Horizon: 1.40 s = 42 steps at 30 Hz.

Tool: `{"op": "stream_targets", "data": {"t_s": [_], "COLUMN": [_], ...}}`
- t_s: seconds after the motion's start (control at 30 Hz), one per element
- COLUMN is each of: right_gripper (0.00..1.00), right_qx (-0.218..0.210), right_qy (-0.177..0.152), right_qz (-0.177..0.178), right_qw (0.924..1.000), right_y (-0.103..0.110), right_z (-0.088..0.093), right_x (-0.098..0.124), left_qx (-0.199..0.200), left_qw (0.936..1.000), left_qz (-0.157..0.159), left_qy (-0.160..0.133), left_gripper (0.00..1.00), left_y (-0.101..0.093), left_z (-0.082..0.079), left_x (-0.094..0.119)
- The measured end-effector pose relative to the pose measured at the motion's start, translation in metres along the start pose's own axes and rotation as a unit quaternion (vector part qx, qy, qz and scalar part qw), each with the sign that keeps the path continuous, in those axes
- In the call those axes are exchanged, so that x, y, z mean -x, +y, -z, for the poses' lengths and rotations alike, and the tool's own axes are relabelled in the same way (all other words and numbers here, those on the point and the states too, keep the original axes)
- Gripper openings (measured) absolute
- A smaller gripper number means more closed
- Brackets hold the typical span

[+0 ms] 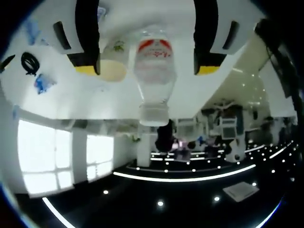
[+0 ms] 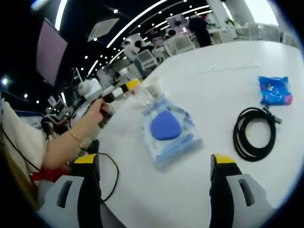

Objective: Arrange the tabletop items into an orderly group along one side of the table until the central work area is clear of visible clutter.

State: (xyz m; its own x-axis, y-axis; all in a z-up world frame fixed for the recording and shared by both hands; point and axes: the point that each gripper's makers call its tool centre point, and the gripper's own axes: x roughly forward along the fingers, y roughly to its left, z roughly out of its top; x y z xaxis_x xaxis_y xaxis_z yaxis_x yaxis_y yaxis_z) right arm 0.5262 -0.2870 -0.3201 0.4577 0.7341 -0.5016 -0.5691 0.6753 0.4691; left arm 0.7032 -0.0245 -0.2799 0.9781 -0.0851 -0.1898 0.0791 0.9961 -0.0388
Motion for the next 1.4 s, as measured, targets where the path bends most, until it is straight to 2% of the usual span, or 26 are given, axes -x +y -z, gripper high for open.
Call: {"op": "stream_targets", "data": {"t_s": [0.07, 0.2, 0.37, 0.6, 0.77, 0.87, 0.93, 0.97, 1.1, 1.2, 1.27, 1.33, 1.4], "right_gripper": [0.98, 0.99, 0.99, 0.99, 0.99, 0.99, 0.97, 0.96, 0.9, 0.86, 0.79, 0.75, 0.74], "right_qx": [-0.001, -0.01, -0.021, -0.05, -0.073, -0.089, -0.104, -0.102, -0.114, -0.122, -0.121, -0.115, -0.115], "right_qy": [-0.002, -0.006, -0.006, -0.008, -0.012, -0.005, 0.002, 0.006, 0.013, 0.015, -0.004, -0.007, -0.008], "right_qz": [-0.006, -0.017, -0.021, -0.019, -0.006, 0.011, 0.02, 0.024, 0.04, 0.047, 0.057, 0.059, 0.066], "right_qw": [1.0, 0.9998, 0.9995, 0.9985, 0.9972, 0.996, 0.9944, 0.9945, 0.9925, 0.9913, 0.9911, 0.9916, 0.9912], "right_y": [0.004, 0.012, 0.018, 0.02, 0.016, 0.01, 0.007, 0.005, 0.001, 0.0, -0.003, -0.003, -0.004], "right_z": [-0.001, -0.005, -0.007, -0.01, -0.011, -0.007, -0.002, 0.0, 0.008, 0.012, 0.01, 0.013, 0.017], "right_x": [0.0, 0.0, 0.0, -0.005, -0.011, -0.018, -0.022, -0.025, -0.033, -0.04, -0.045, -0.049, -0.053], "left_qx": [-0.027, -0.021, -0.036, -0.056, -0.066, -0.07, -0.061, -0.052, -0.078, -0.071, -0.081, -0.098, -0.093], "left_qw": [0.9996, 0.9992, 0.9976, 0.9929, 0.9878, 0.9817, 0.9773, 0.9771, 0.9693, 0.9664, 0.9613, 0.9582, 0.9557], "left_qz": [0.008, 0.028, 0.043, 0.083, 0.117, 0.144, 0.155, 0.146, 0.167, 0.175, 0.172, 0.176, 0.181], "left_qy": [0.005, 0.017, 0.041, 0.063, 0.08, 0.103, 0.131, 0.146, 0.163, 0.175, 0.199, 0.203, 0.212], "left_gripper": [0.83, 0.92, 0.93, 0.9, 0.82, 0.78, 0.76, 0.75, 0.63, 0.6, 0.56, 0.51, 0.49], "left_y": [-0.004, -0.017, -0.029, -0.052, -0.066, -0.076, -0.079, -0.077, -0.083, -0.086, -0.084, -0.086, -0.088], "left_z": [-0.001, 0.004, 0.014, 0.022, 0.03, 0.04, 0.05, 0.056, 0.065, 0.071, 0.08, 0.083, 0.087], "left_x": [0.007, 0.021, 0.037, 0.049, 0.051, 0.049, 0.048, 0.046, 0.043, 0.04, 0.039, 0.036, 0.034]}}
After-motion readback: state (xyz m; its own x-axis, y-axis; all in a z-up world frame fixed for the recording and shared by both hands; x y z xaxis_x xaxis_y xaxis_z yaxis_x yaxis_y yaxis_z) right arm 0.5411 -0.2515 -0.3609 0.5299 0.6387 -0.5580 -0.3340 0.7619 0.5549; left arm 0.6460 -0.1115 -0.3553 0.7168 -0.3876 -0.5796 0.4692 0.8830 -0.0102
